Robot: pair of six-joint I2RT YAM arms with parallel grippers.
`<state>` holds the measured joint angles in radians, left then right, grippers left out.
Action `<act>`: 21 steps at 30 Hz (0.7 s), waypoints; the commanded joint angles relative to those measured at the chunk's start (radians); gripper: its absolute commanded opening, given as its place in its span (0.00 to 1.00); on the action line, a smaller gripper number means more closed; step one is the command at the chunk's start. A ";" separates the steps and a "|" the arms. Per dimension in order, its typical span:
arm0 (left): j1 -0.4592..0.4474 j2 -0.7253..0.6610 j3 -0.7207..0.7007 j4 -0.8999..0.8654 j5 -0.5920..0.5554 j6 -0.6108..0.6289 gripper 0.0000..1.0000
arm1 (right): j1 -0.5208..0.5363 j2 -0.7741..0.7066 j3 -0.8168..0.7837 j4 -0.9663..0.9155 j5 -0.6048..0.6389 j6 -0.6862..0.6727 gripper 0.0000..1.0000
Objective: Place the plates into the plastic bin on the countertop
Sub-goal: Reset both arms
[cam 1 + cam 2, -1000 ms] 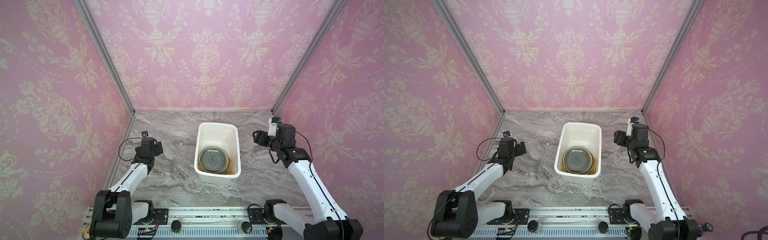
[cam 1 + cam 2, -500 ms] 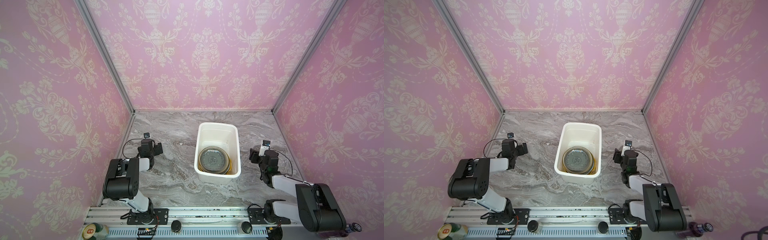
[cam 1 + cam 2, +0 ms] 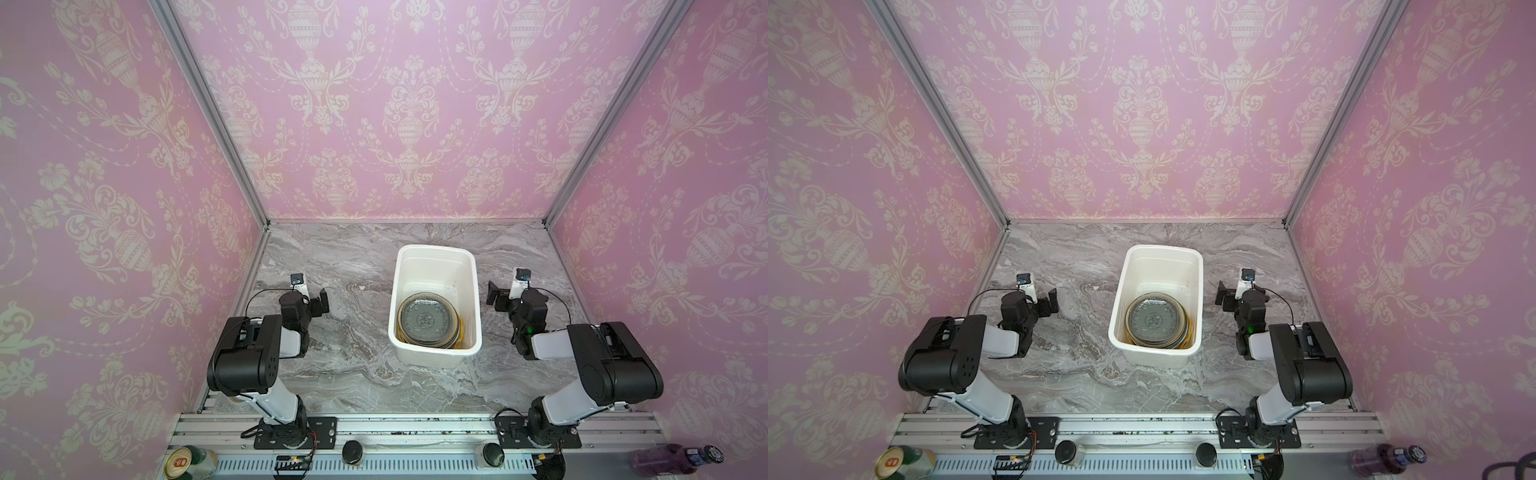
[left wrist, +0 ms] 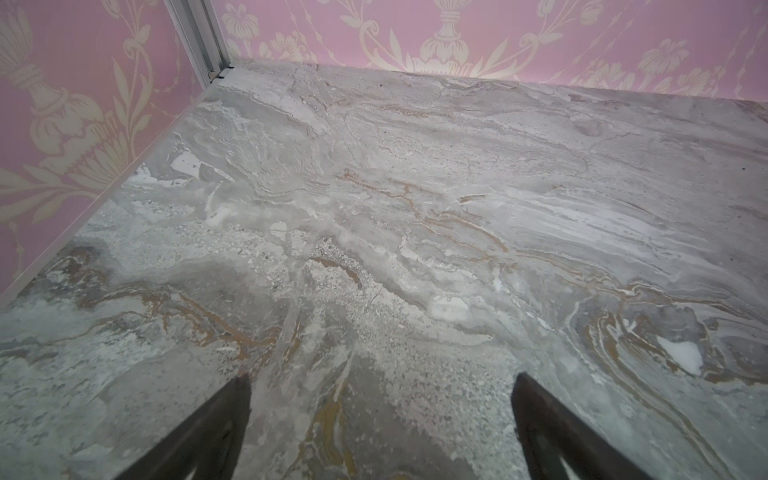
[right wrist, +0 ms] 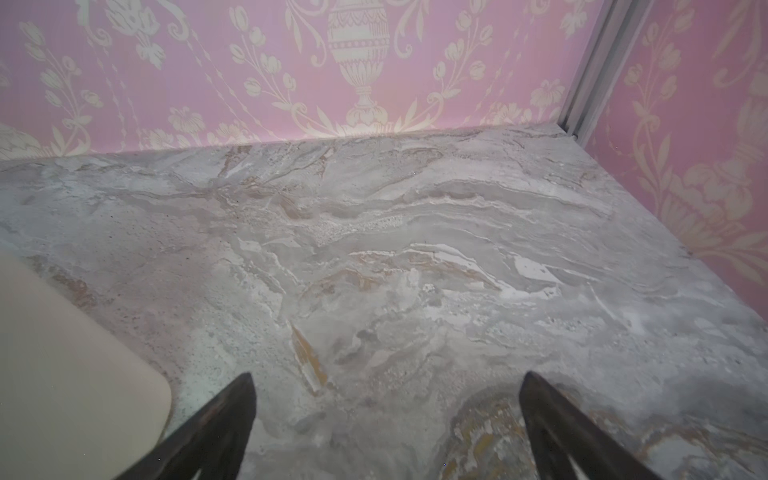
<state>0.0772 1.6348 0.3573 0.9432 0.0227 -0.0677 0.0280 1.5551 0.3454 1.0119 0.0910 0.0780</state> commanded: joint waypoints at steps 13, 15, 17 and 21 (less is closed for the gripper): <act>-0.019 -0.003 0.002 0.052 -0.024 0.035 0.99 | 0.004 -0.007 0.004 -0.039 0.026 -0.020 1.00; -0.019 -0.003 0.002 0.051 -0.023 0.035 0.99 | 0.005 -0.006 0.009 -0.047 0.027 -0.020 1.00; -0.018 -0.003 0.003 0.053 -0.023 0.035 0.99 | 0.004 -0.004 0.011 -0.049 0.025 -0.017 1.00; -0.018 -0.003 0.002 0.054 -0.024 0.034 0.99 | -0.003 -0.004 0.009 -0.048 0.016 -0.016 1.00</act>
<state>0.0624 1.6348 0.3573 0.9794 0.0166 -0.0601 0.0284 1.5536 0.3458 0.9764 0.1036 0.0742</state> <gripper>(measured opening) 0.994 0.998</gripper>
